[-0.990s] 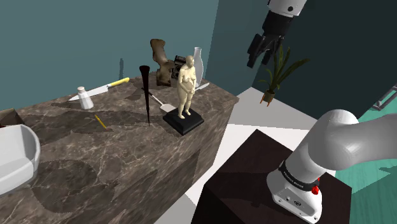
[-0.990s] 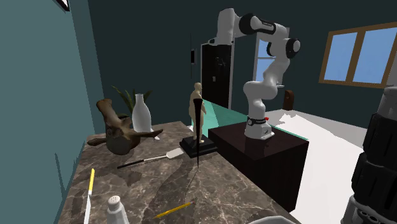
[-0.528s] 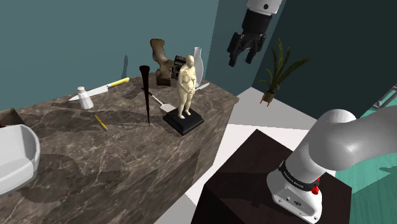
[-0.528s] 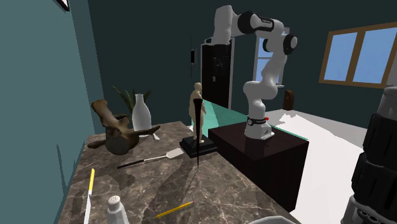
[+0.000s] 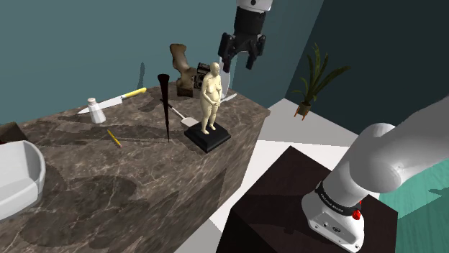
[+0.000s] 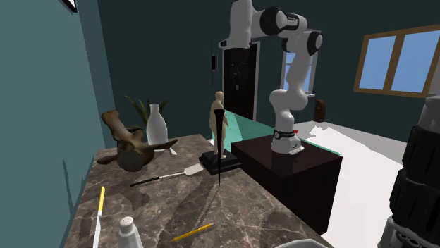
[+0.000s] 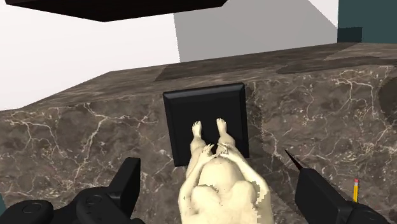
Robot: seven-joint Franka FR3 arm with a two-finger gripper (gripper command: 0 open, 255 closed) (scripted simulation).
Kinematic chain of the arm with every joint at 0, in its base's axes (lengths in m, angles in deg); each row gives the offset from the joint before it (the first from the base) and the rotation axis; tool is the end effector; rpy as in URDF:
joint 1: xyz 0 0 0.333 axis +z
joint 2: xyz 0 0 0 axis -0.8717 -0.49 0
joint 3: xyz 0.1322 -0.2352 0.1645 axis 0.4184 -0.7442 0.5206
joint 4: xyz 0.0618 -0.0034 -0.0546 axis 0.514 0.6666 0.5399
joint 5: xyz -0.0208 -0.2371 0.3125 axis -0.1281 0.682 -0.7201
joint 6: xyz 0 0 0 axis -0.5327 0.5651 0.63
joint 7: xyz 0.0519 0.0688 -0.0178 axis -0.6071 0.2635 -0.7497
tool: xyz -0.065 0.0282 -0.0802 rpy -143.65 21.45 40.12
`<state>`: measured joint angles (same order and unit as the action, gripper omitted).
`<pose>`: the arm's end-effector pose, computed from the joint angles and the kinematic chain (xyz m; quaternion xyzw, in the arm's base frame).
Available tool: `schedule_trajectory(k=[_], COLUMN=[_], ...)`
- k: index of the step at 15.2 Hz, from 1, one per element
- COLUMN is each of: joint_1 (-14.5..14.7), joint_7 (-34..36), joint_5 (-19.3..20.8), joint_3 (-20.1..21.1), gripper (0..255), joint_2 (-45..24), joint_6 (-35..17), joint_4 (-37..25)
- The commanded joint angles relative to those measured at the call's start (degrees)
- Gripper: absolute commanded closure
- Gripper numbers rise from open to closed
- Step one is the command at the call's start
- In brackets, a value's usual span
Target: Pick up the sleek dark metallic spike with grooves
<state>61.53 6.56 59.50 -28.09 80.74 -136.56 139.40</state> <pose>0.4300 0.1109 0.5876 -0.9947 0.1008 -0.0200 0.0060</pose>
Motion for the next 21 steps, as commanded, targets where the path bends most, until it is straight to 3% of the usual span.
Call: schedule_trajectory(k=[1, 10, 17, 21], joint_1=[0.24, 2.56, 8.43, 7.95], joint_7=[2.59, 13.58, 20.51, 20.5], joint_5=[0.29, 5.46, 11.84, 11.51], joint_3=[1.68, 7.28, 8.54, 8.42], gripper=[0, 0, 0, 0], joint_2=[-4.31, -25.53, -45.3, -44.33], joint_6=[-0.05, 2.15, 9.57, 5.95], joint_4=[-4.03, -25.67, -50.94, -46.38])
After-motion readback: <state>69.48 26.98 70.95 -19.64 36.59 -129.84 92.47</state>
